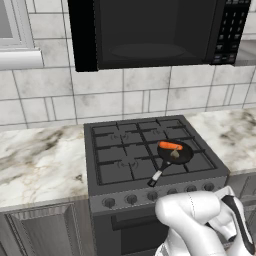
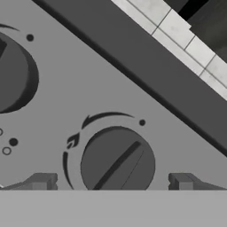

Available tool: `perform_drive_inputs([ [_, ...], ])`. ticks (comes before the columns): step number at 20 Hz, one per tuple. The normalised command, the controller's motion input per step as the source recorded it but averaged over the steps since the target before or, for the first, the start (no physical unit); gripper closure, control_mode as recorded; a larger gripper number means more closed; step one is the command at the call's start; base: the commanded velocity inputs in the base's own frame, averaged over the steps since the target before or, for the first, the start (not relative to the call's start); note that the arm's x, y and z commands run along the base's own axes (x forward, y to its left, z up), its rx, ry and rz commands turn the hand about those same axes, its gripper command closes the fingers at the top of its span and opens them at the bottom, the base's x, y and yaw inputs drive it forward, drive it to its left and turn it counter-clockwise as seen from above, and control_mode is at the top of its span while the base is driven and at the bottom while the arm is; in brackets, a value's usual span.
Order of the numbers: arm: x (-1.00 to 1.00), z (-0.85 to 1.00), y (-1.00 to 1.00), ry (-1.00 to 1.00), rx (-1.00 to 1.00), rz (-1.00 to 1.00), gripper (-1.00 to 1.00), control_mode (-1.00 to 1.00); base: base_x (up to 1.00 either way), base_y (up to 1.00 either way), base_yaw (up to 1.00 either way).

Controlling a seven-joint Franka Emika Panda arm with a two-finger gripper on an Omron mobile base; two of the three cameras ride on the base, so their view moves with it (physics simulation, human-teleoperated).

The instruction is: Put the carrot and garlic in the pan. Then turn on the front right burner and set the heat to medium.

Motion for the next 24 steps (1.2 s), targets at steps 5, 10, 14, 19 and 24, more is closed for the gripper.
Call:
perform_drive_inputs([
  [5,0.22,0.02,0.00,0.00,0.00,0.00,-1.00,-1.00,0.00,0.00,0.00],
  [10,0.20,0.03,0.00,0.00,0.00,0.00,-1.00,-1.00,0.00,0.00,0.00],
  [14,0.20,0.00,0.00,0.00,0.00,0.00,-1.00,-1.00,0.00,0.00,0.00],
  [19,0.22,0.00,0.03,0.00,0.00,0.00,1.00,-1.00,0.00,0.00,0.00],
  [24,0.17,0.10,0.16,0.00,0.00,0.00,1.00,-1.00,0.00,0.00,0.00],
])
